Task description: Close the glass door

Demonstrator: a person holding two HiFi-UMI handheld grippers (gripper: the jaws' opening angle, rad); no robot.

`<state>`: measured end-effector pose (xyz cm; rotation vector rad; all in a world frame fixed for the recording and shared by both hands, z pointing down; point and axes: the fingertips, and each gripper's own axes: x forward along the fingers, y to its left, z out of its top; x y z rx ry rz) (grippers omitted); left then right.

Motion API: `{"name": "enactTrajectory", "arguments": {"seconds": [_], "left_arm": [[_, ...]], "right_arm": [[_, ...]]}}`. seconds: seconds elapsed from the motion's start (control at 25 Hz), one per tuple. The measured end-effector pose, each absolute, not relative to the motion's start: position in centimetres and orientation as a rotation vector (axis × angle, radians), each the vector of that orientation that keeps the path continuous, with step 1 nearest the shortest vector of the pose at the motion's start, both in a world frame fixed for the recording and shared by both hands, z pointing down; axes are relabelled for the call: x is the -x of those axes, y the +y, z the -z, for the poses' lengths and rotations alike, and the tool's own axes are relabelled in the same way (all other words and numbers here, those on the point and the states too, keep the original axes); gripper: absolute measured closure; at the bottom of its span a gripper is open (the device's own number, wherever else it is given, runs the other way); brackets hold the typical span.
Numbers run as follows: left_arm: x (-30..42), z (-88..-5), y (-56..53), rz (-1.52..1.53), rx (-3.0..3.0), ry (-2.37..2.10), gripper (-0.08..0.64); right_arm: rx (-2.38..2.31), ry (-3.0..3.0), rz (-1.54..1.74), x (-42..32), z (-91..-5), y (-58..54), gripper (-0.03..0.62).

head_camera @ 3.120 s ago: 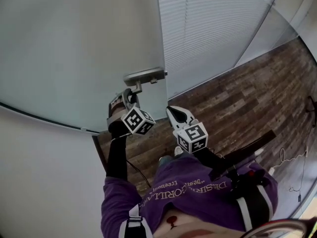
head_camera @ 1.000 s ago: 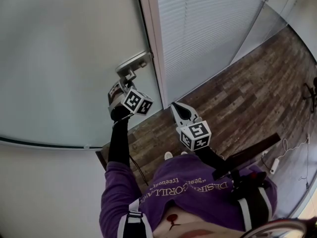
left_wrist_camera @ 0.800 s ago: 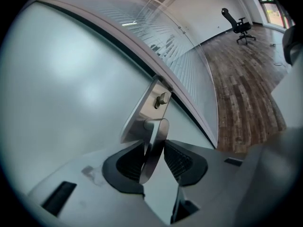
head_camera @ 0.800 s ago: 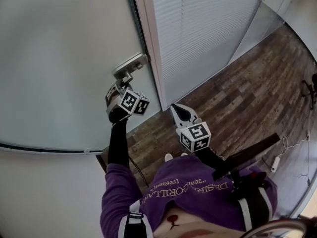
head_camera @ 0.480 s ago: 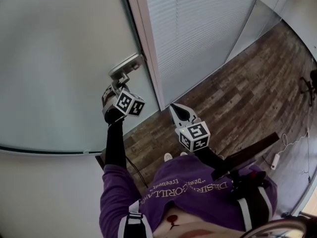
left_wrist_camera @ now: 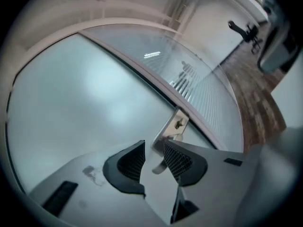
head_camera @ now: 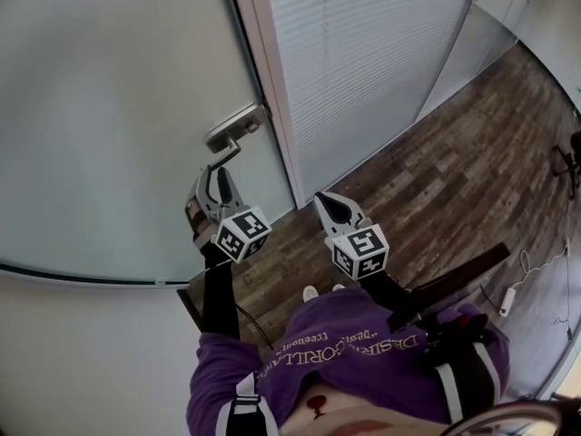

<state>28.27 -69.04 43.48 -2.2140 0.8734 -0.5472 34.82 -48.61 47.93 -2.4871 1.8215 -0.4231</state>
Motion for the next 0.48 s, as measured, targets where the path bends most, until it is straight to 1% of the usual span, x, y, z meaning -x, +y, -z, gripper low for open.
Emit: {"name": "enactTrajectory", "arguments": {"seconds": [0.08,0.12,0.16,0.2,0.48], "left_arm": [[-27.1,-43.9,-66.6,0.434,2.445,0.896,0.439],[-26.5,-44.6,-65.6,0.388,2.538,0.918,0.483],[-26.0,-45.5,-64.9,0.358,2.602,0.943,0.544],[-25.6,-46.4,-64.2,0.348,2.642,0.964,0.558],[-23.5,-48.3,-59.3,0.305,2.866,0.998,0.558]], "right_arm": [[2.497,1.847,0.405,-34.3,-47.7,-48.8,0.601],[2.505,1.859,0.398,-34.1,-47.8,-48.9,0.601],[2.51,1.867,0.393,-33.9,-48.1,-49.0,0.601],[2.513,1.871,0.392,-33.9,-48.3,-49.0,0.601],[2.507,1.878,0.387,-32.9,-47.5,-48.6,0.601]]}}
